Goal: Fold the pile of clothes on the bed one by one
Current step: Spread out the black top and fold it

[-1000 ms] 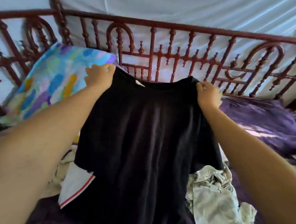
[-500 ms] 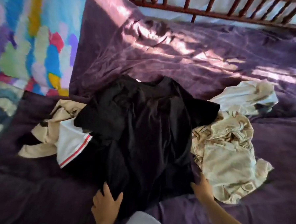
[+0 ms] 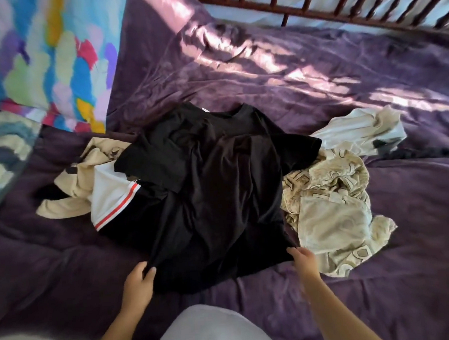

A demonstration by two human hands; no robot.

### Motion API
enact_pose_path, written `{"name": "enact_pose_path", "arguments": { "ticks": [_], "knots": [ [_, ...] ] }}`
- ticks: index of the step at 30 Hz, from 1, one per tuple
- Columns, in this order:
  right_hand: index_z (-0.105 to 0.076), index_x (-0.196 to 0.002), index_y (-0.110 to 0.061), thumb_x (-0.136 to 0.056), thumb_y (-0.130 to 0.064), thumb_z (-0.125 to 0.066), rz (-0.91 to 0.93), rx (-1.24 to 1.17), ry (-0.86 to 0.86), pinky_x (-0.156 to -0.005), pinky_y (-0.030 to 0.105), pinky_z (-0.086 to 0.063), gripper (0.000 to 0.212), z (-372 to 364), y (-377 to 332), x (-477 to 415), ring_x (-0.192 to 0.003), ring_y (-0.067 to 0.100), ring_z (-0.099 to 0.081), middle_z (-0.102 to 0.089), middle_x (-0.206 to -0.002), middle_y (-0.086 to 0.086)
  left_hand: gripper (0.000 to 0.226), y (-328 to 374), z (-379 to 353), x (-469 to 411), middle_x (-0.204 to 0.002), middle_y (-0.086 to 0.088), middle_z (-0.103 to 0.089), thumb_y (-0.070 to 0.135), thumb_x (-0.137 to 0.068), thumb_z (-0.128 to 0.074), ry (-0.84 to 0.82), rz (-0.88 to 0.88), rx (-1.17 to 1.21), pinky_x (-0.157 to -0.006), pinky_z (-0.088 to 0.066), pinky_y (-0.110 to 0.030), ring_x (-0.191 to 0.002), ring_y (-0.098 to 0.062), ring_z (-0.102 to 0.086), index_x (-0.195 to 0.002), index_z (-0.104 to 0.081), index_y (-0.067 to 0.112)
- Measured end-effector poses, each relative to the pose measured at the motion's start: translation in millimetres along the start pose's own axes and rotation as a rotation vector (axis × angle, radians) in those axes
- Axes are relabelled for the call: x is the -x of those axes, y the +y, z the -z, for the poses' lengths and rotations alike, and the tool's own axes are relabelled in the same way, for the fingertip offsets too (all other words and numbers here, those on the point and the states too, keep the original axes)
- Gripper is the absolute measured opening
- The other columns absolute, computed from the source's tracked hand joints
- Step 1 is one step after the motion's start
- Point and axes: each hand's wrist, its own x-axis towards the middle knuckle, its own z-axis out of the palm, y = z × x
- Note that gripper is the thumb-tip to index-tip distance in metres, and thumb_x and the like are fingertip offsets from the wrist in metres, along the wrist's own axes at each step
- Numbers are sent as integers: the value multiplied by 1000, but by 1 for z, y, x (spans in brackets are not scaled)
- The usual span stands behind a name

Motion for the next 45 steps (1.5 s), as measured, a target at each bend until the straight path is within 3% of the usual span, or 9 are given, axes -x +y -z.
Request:
{"name": "enact_pose_path", "arguments": {
  "ticks": [4,9,15,20,27,30,34,39,45],
  "knots": [
    [-49,-70,-7,-91,-3,-52,-71,-471,169,-36,14,-45,22,51,7,26,-60,17,-53,-51,-71,10,32,-3,32,23,-120,-25,-57,7,-96,-47,78,84,402,-82,-47,-33,-103,-35,-57,-125,-52,-9],
    [-46,-67,-10,-89,2,-56,-12,-498,236,-31,10,-32,26,102,49,65,-26,1,-39,-46,-33,-1,19,-39,53,48,-74,-12,-48,15,-98,-45,0,312,713,-33,-43,-16,-42,-17,-53,-110,-52,3],
    [-48,-68,-5,-88,6,-54,-121,-310,163,-30,11,-33,24,94,98,80,-25,4,-42,-46,-54,11,43,-78,19,72,-118,-17,-56,27,-99,-43,-20,459,786,-93,-40,-38,-98,-33,-56,-136,-42,5],
    [-43,-66,-4,-89,8,-50,-124,-231,153,-27,13,-27,26,83,106,68,-22,7,-40,-47,-56,12,31,-75,22,75,-117,-15,-54,11,-94,-53,-70,262,846,-100,-38,-40,-108,-30,-52,-123,-48,2],
    [-57,-75,2,-87,-2,-54,-117,270,173,-58,34,-50,14,82,114,47,-55,27,-59,-62,-52,14,29,-109,20,83,-67,-14,-55,5,-84,-66,167,164,358,-47,-49,-25,-43,-14,-57,-66,-43,3],
    [-50,-119,1,-88,-5,-47,62,788,213,-86,41,-41,32,63,113,48,-113,37,-47,-54,-119,22,39,-116,14,79,-65,-18,-58,21,-84,-69,336,152,16,-58,-43,-38,-58,-28,-56,-62,-41,5],
    [-54,-125,-6,-78,-15,-67,675,1170,-11,-84,47,-44,49,28,118,51,-112,41,-49,-52,-122,18,25,-105,3,74,-84,-17,-56,24,-87,-63,344,73,-226,-61,-36,-34,-79,-35,-55,-79,-49,6],
    [-24,-144,-20,-93,-24,-49,585,1483,-108,-95,36,-38,57,12,118,40,-124,28,-40,-38,-136,7,42,-111,1,62,-117,-20,-54,9,-85,-63,212,-195,-544,-75,-47,-48,-104,-37,-53,-125,-52,6],
    [-45,-126,-15,-93,-15,-43,498,1436,-4,-88,36,-40,33,23,109,18,-119,28,-45,-48,-127,8,14,-112,7,53,-98,-15,-62,12,-88,-59,187,-175,-533,-64,-43,-38,-91,-34,-59,-101,-62,6]
  ]
}}
